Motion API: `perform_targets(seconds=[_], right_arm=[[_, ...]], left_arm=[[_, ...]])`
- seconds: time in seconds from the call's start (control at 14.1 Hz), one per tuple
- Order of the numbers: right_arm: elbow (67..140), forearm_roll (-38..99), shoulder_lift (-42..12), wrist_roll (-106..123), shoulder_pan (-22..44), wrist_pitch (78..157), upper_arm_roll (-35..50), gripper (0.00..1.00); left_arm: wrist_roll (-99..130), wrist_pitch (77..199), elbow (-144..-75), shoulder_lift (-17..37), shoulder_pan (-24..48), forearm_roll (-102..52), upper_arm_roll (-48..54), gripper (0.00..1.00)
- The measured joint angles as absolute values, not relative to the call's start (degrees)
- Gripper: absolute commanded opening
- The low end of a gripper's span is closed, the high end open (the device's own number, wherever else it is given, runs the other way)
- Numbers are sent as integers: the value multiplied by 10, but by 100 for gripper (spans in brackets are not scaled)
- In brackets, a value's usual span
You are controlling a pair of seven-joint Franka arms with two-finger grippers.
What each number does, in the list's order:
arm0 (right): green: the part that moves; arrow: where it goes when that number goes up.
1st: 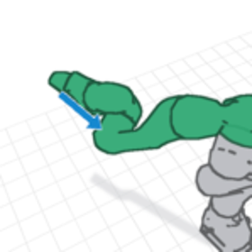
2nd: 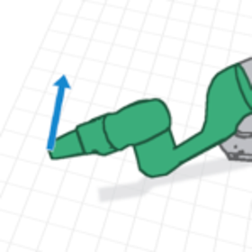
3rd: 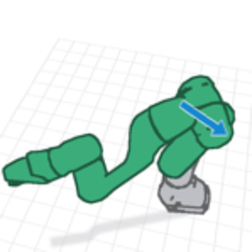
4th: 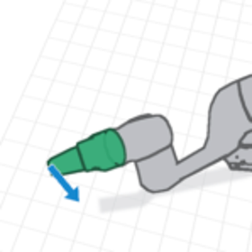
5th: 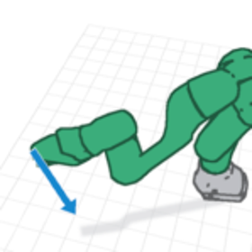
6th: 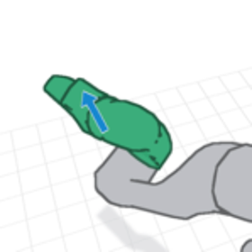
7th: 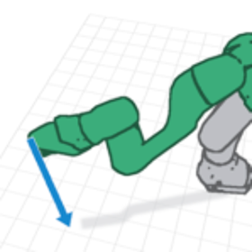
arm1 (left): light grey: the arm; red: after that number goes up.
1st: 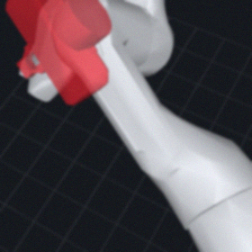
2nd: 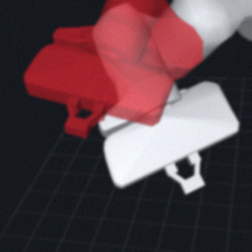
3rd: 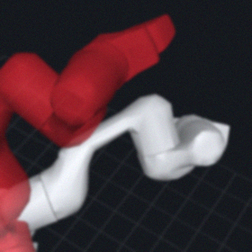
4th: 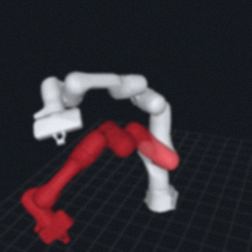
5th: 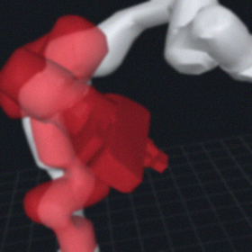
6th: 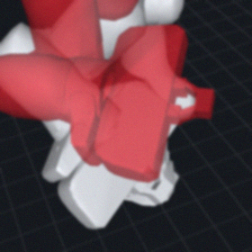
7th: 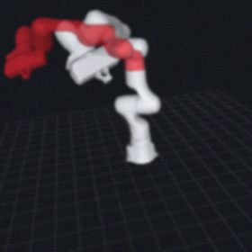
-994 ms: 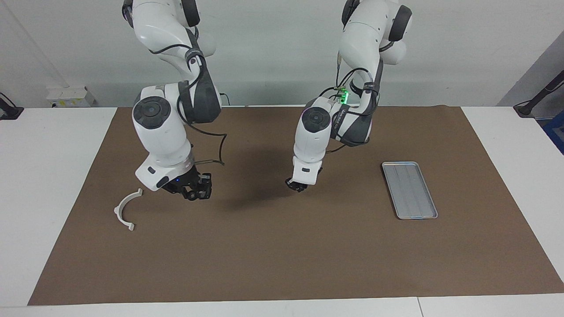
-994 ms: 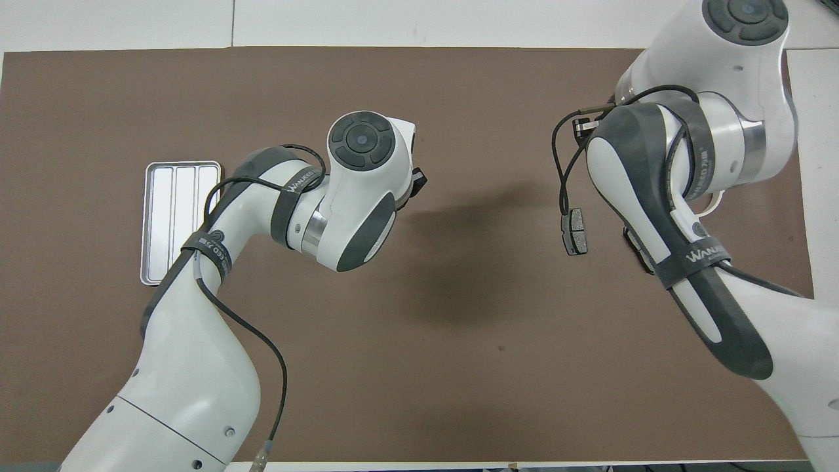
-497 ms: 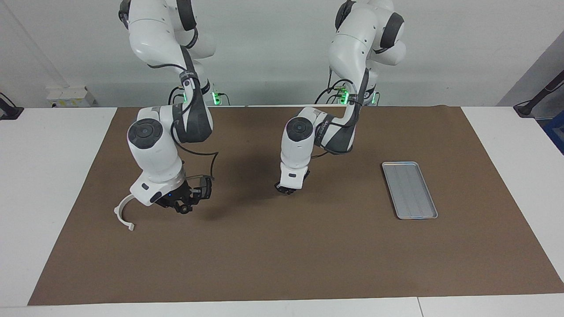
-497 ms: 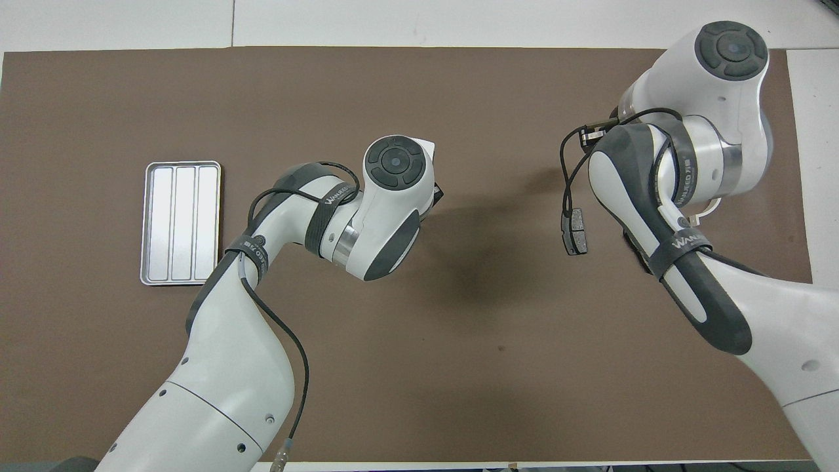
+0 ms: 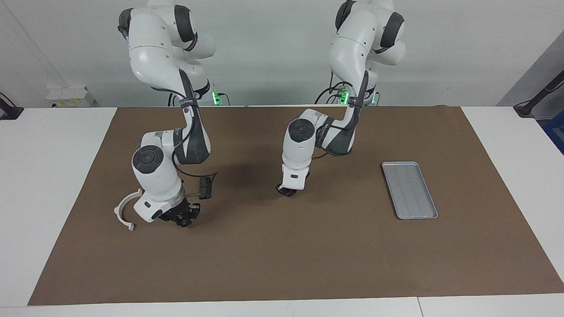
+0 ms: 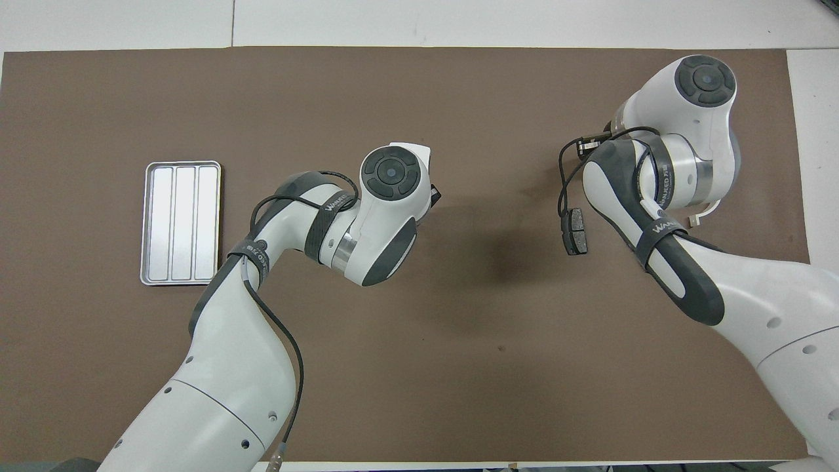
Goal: Place bearing gear from tray to pile
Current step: 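Carry the second gear to center with the left gripper while the right gripper lifts, then set the first gear beside the white arc while the left gripper withdraws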
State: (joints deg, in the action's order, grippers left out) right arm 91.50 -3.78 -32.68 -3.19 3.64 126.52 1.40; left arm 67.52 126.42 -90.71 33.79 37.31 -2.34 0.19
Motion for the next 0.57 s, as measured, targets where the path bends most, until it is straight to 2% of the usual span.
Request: perform_targets(seconds=[0.07,0.14,0.36,0.5,0.57], right_arm=[[918,-38,-329,-32,36,1275,14,0],[923,-38,-330,-32,36,1285,14,0],[936,-38,-330,-32,36,1300,14,0],[940,-38,-330,-32,33,1310,14,0],[941,-38,-330,-32,33,1311,14,33]], left_arm=[[676,1264,-907,338,373,-23,2,86],[676,1264,-907,338,373,-23,2,100],[676,1229,-900,334,374,-18,-17,100],[675,1181,-888,307,364,-15,-45,100],[667,1149,-886,281,348,-13,-53,100]])
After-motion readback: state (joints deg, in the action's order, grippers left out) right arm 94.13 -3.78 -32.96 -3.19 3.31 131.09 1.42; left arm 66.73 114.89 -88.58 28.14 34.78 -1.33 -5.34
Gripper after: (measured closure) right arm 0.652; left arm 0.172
